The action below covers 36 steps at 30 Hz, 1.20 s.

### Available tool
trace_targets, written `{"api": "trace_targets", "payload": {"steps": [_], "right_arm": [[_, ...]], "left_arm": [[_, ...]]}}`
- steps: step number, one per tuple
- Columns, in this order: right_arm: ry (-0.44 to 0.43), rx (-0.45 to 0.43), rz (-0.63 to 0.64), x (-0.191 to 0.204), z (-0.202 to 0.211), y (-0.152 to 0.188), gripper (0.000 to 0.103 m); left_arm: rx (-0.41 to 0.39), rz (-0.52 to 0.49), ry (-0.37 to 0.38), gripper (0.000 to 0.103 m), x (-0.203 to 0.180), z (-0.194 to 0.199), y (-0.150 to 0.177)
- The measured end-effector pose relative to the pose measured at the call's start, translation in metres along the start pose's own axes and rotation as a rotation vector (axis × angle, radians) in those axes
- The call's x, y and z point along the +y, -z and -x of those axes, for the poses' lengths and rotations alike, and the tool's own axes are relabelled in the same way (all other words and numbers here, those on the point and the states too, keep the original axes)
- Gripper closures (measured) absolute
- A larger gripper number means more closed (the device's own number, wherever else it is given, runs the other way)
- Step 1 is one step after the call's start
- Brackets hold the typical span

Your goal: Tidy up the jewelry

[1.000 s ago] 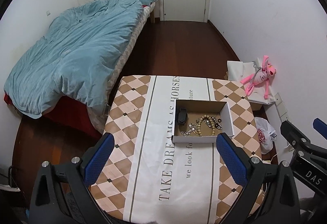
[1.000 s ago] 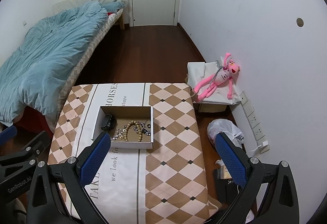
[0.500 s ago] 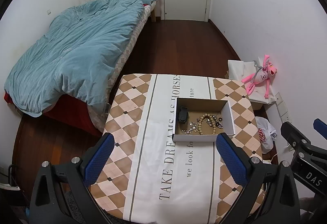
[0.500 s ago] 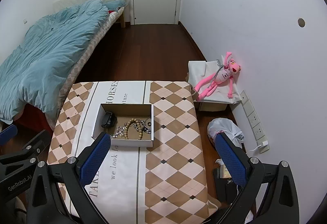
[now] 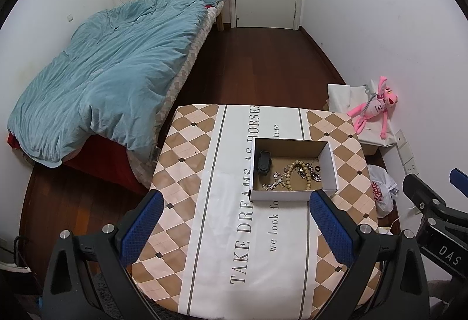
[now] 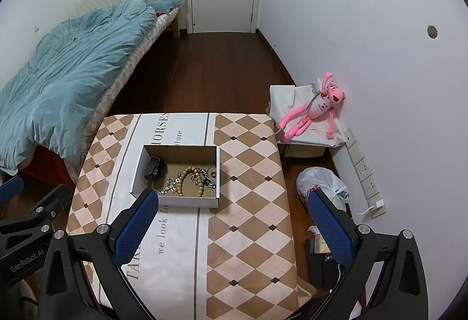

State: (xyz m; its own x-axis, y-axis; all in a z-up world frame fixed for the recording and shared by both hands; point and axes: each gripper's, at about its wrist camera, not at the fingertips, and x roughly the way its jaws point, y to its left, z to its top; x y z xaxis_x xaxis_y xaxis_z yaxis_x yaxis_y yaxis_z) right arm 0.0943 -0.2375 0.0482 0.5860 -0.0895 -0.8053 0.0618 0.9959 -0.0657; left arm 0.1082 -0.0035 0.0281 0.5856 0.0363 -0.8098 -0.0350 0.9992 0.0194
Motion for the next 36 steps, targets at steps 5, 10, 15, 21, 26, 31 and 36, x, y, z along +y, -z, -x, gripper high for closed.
{"api": "trace_targets", "payload": {"steps": [5,10,15,21,26,31,36], "right_arm": [[-0.002,0.002,0.002,0.0006,-0.0002,0.0021,0.000],[-0.003,0.003,0.003,0.0004,-0.0004,0.0024,0.000],[-0.001,0.002,0.002,0.0005,-0.0008,0.0036,0.000],[-0.001,0.002,0.003,0.0006,-0.0012,0.0045,0.000],[-0.001,0.003,0.003,0.0006,-0.0010,0.0027,0.000],[0.000,0.005,0.004,0.0006,-0.0020,0.0046,0.000],[0.003,0.007,0.004,-0.0005,-0.0034,0.0091,0.000]], "left_arm": [[0.002,0.001,-0.002,0.001,0.0006,-0.0004,0.0006],[0.001,0.000,-0.002,0.001,-0.0006,-0.0001,-0.0007],[0.000,0.001,-0.002,0.001,0.0021,-0.0003,0.0025],[-0.001,0.000,-0.004,0.001,0.0030,-0.0001,0.0036],[-0.002,-0.001,-0.003,0.001,0.0040,-0.0002,0.0041],[0.001,-0.002,-0.002,0.001,0.0039,-0.0003,0.0043],[0.003,-0.009,0.004,0.001,0.0035,0.0008,0.0052]]}}
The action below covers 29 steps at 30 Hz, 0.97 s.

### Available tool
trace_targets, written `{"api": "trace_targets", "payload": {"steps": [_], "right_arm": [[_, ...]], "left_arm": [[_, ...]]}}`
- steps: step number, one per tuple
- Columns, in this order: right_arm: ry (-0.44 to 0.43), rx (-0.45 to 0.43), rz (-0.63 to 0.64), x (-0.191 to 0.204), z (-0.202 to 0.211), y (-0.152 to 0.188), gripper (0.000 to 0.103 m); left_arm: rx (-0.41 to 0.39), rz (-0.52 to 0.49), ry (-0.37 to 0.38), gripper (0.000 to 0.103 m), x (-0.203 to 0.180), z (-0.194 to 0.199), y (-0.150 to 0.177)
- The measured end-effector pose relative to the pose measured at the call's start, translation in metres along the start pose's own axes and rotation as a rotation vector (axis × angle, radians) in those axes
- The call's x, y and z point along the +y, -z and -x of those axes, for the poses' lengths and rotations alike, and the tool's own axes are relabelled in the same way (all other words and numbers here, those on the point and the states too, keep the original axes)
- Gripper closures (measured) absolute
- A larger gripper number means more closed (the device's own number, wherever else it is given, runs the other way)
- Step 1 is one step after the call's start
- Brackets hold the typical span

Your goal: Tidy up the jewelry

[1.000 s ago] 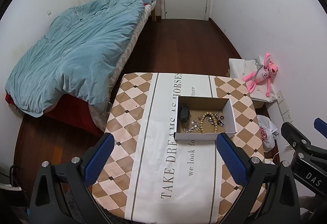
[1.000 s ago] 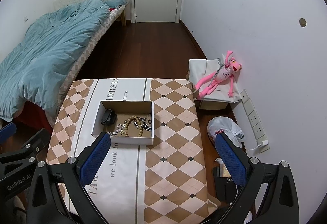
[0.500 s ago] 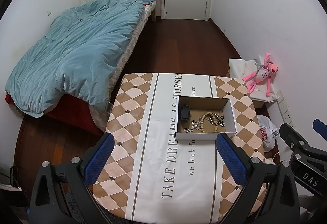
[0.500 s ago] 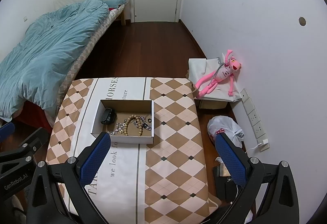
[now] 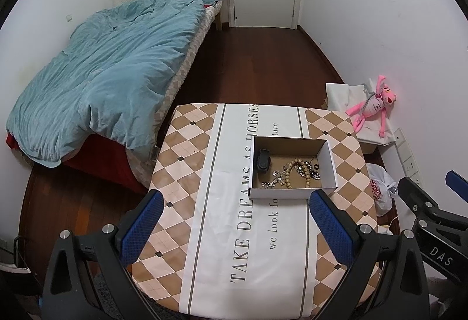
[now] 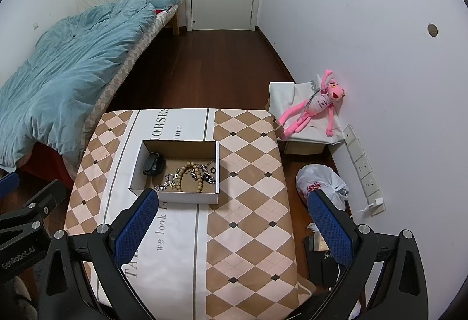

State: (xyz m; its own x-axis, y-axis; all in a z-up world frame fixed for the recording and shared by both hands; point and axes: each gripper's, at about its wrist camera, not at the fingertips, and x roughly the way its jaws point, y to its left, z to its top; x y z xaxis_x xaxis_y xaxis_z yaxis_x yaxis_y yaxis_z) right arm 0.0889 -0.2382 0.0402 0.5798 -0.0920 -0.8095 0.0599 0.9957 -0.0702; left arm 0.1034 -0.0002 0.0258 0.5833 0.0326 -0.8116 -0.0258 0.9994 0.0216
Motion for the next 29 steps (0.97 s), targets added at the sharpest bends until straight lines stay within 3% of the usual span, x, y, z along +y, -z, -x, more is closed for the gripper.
{"api": "trace_targets", "payload": {"steps": [29], "right_arm": [[0.003,0.005,-0.002,-0.0033,0.0001,-0.0003,0.000]], "left_arm": [[0.006,-0.002,0.015,0.001,-0.0060,0.0009,-0.0015]]}}
